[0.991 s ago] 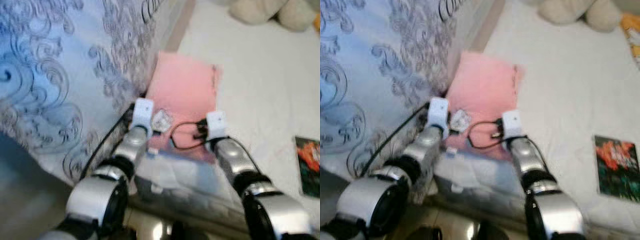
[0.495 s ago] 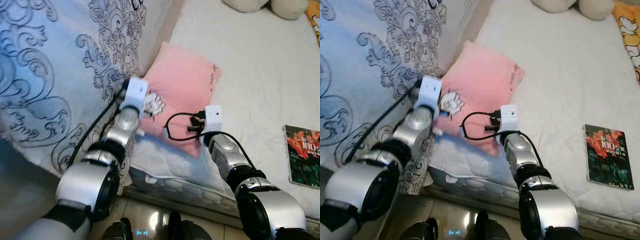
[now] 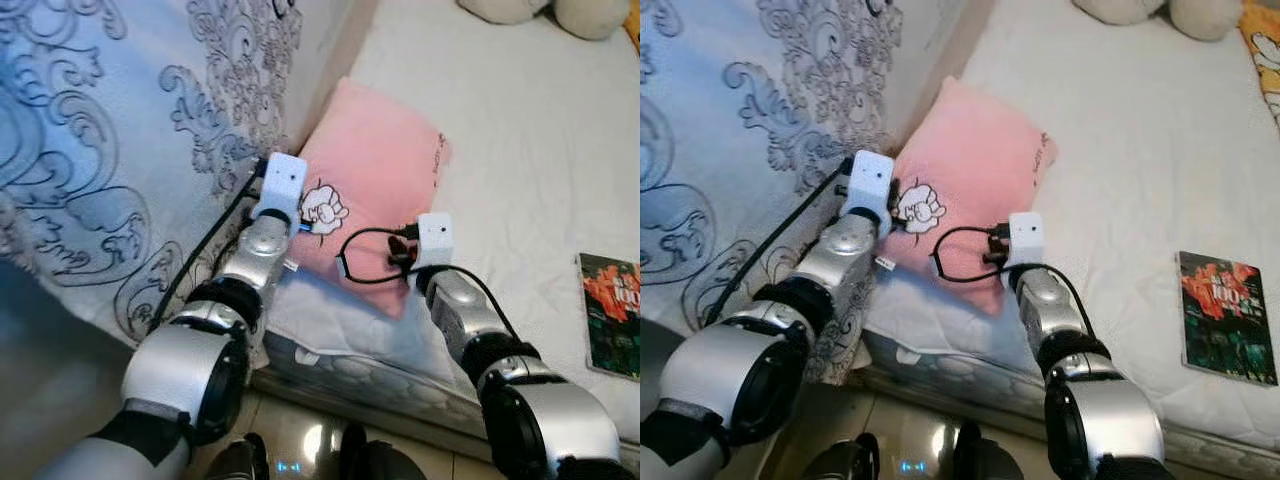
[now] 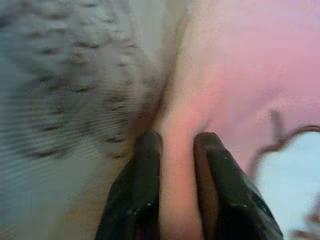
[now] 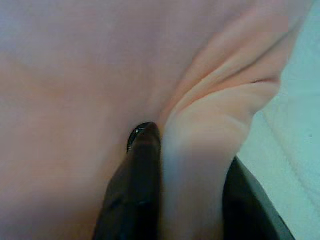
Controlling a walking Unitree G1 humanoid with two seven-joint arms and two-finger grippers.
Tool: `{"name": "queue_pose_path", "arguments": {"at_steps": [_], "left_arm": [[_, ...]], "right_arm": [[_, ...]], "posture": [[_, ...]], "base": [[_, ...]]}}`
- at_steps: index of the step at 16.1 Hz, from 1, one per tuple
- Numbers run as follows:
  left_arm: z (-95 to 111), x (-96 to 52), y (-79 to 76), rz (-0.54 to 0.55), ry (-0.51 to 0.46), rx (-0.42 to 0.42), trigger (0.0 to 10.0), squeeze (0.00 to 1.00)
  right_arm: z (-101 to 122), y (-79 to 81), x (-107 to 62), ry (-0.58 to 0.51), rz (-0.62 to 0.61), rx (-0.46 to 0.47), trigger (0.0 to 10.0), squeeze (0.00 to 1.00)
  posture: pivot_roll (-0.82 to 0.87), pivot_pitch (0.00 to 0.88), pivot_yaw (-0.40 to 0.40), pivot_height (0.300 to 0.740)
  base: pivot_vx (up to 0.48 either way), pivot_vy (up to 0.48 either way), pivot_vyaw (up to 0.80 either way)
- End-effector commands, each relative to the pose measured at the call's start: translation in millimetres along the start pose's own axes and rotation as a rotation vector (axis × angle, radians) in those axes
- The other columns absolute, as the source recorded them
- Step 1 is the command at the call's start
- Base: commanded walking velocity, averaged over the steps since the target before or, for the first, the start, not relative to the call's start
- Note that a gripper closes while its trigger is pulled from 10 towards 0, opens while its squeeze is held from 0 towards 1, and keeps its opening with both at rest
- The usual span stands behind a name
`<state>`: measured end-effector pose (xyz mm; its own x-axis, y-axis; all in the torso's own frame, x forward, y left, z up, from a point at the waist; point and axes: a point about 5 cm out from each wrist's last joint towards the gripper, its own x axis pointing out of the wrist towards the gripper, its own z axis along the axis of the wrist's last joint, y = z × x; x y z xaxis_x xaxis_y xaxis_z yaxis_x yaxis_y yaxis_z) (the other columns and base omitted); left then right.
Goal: Clean up the room
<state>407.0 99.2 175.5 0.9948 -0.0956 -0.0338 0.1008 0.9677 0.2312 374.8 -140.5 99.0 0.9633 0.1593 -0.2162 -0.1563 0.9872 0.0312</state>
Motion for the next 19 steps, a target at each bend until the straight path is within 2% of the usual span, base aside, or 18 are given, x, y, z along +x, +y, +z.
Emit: {"name": "queue_pose_path", "arguments": {"at_steps": [1,3,4,7,9,10,11,12,13,14,15,16,17,19], "left_arm": [[-2.1,-0.6,8.8,0.027,-0.006,0.025,10.0,1.00],[6.5,1.2,14.3,0.021,-0.046,0.080,10.0,1.00],[7.0,1.1,26.3,0.021,-0.055,0.109,10.0,1.00],[5.0,-0.3,32.5,0.002,-0.066,0.099,10.0,1.00],[-5.5,-5.6,25.6,-0.089,-0.081,0.059,10.0,1.00],[-27.7,-18.9,14.7,-0.179,-0.093,0.010,10.0,1.00],[-41.5,-28.6,8.7,-0.211,-0.086,-0.014,10.0,1.00],[-54.7,-46.5,-5.1,-0.300,-0.096,-0.158,10.0,1.00],[-61.9,-64.7,-15.5,-0.361,-0.125,-0.301,10.0,0.00],[-68.4,-71.3,-18.7,-0.341,-0.138,-0.300,10.0,0.00],[-71.2,-73.0,-20.2,-0.333,-0.144,-0.277,10.0,0.00],[-73.8,-68.9,-28.5,-0.296,-0.130,-0.308,10.0,0.00],[-71.1,-67.5,-32.1,-0.305,-0.140,-0.293,10.0,0.00],[-67.4,-68.4,-34.0,-0.314,-0.130,-0.319,10.0,0.00]], "right_arm": [[-10.4,-13.5,-6.5,-0.009,-0.090,0.021,10.0,1.00],[-3.9,-15.0,-7.7,-0.081,-0.112,0.040,10.0,1.00],[-3.6,-12.4,-11.5,-0.147,-0.133,0.058,10.0,1.00],[-5.6,-13.1,-16.9,-0.201,-0.184,0.057,10.0,1.00],[-6.5,-17.2,-31.9,-0.310,-0.248,0.031,10.0,1.00],[-13.7,-31.4,-63.5,-0.406,-0.354,-0.019,10.0,1.00],[-24.1,-39.8,-81.0,-0.402,-0.402,-0.038,10.0,1.00],[-43.9,-50.9,-101.0,-0.342,-0.449,-0.036,10.0,1.00],[-65.3,-58.0,-114.3,-0.252,-0.468,-0.041,10.0,1.00],[-75.9,-59.9,-117.9,-0.203,-0.467,-0.038,10.0,0.08],[-78.7,-59.8,-118.1,-0.188,-0.464,-0.029,10.0,0.08],[-76.9,-53.5,-108.2,-0.160,-0.442,-0.001,10.0,0.00],[-73.0,-50.9,-104.2,-0.163,-0.431,-0.001,10.0,0.00],[-56.6,-48.5,-94.8,-0.207,-0.421,0.003,10.0,0.00]], "posture": [[0.12,0.139,-0.050,0.740],[0.13,0.107,-0.045,0.740],[0.13,0.051,-0.036,0.740],[0.15,0.000,-0.015,0.740],[0.16,0.000,0.004,0.740],[0.15,0.000,0.012,0.740],[0.15,0.000,0.014,0.740],[0.15,0.000,0.011,0.740],[0.14,0.000,0.006,0.740],[0.14,0.000,0.004,0.740],[0.14,0.000,0.004,0.740],[0.11,0.000,0.010,0.740],[0.11,0.000,0.012,0.740],[0.10,0.000,0.019,0.740]], "base": [[0.000,0.000,0.00],[0.000,0.000,0.00],[0.000,0.000,0.00],[0.000,0.000,0.00],[0.000,0.000,0.00],[0.000,0.000,0.00],[0.000,0.000,0.00],[0.000,0.000,0.00],[0.382,0.000,0.00],[0.285,-0.382,0.00],[0.285,-0.382,0.00],[0.285,-0.382,0.00],[0.300,-0.371,0.00],[0.322,-0.352,0.00]]}}
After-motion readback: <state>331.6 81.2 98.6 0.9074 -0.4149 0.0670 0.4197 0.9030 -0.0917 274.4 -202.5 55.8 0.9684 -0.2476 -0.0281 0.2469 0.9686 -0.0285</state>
